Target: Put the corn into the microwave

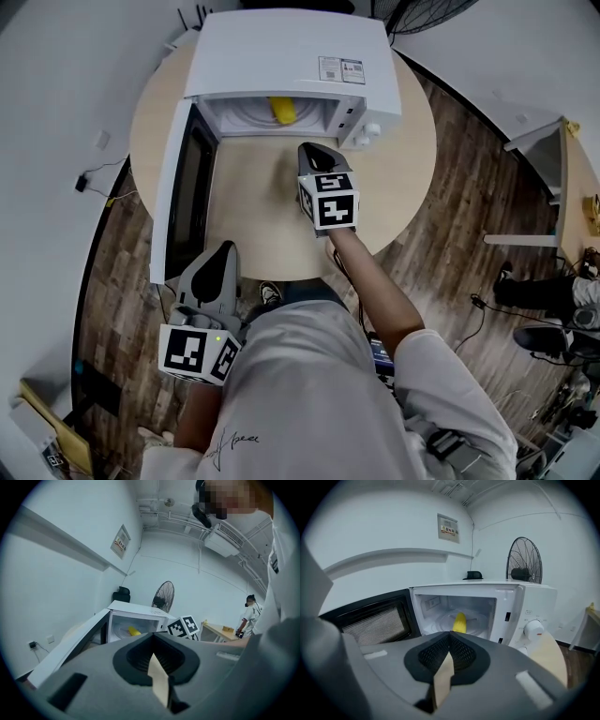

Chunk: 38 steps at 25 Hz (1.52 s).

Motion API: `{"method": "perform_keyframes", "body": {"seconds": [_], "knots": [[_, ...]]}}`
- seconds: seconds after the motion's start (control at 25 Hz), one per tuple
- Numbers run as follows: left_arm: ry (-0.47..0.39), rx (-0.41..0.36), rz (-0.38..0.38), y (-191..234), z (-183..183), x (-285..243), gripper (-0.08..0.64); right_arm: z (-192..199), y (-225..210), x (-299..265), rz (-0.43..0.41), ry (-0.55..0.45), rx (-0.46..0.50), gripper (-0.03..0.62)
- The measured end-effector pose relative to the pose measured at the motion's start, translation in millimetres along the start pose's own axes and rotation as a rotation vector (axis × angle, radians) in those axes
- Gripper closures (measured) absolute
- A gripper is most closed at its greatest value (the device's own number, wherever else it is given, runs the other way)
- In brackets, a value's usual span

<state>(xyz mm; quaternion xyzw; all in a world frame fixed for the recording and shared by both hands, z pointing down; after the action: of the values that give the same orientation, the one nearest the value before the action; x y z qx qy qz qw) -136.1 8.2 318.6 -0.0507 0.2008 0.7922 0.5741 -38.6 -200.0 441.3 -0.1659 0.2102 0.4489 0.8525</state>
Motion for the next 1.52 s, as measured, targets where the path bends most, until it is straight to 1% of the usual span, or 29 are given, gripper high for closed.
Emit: {"method": "perform_keyframes", "body": {"seconds": [0.48, 0.8, 0.96, 1.08, 1.28, 1.4, 1.52], "knots": [[-0.024, 0.000, 0.003, 2, -4, 10, 0.571, 8, 7, 48, -0.012, -0.008, -0.018, 0.580], [-0.037, 0.017, -0.004, 3, -2, 18, 0.571, 1, 19, 89, -0.041, -0.050, -0.016, 0.580], [-0.033, 0.033, -0.015, 4, 2, 21, 0.571, 0, 25, 109, -0.044, -0.075, -0.016, 0.580], [-0.044, 0.041, -0.027, 5, 4, 25, 0.571, 4, 31, 124, -0.060, -0.080, -0.025, 0.580], [-0.037, 0.056, -0.051, 10, 9, 31, 0.572, 4, 41, 157, -0.081, -0.096, -0.026, 0.581], [-0.037, 0.063, -0.056, 11, 10, 36, 0.572, 5, 45, 175, -0.081, -0.104, -0.014, 0.581], [-0.035, 0.057, -0.054, 11, 11, 39, 0.572, 6, 45, 190, -0.082, -0.112, -0.023, 0.581]]}}
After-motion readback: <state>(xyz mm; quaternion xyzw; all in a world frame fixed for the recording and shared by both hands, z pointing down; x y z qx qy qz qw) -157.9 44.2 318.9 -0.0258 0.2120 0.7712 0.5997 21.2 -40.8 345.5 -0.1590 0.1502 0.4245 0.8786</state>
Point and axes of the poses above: the fingertips, and each gripper's own axes: x backward along the fingers, y to its left, z out of its underside, the point moved 1 cm from there along x, backward along the fingers, and after that the axes turned 1 degree about y, right-handed, at the moved point
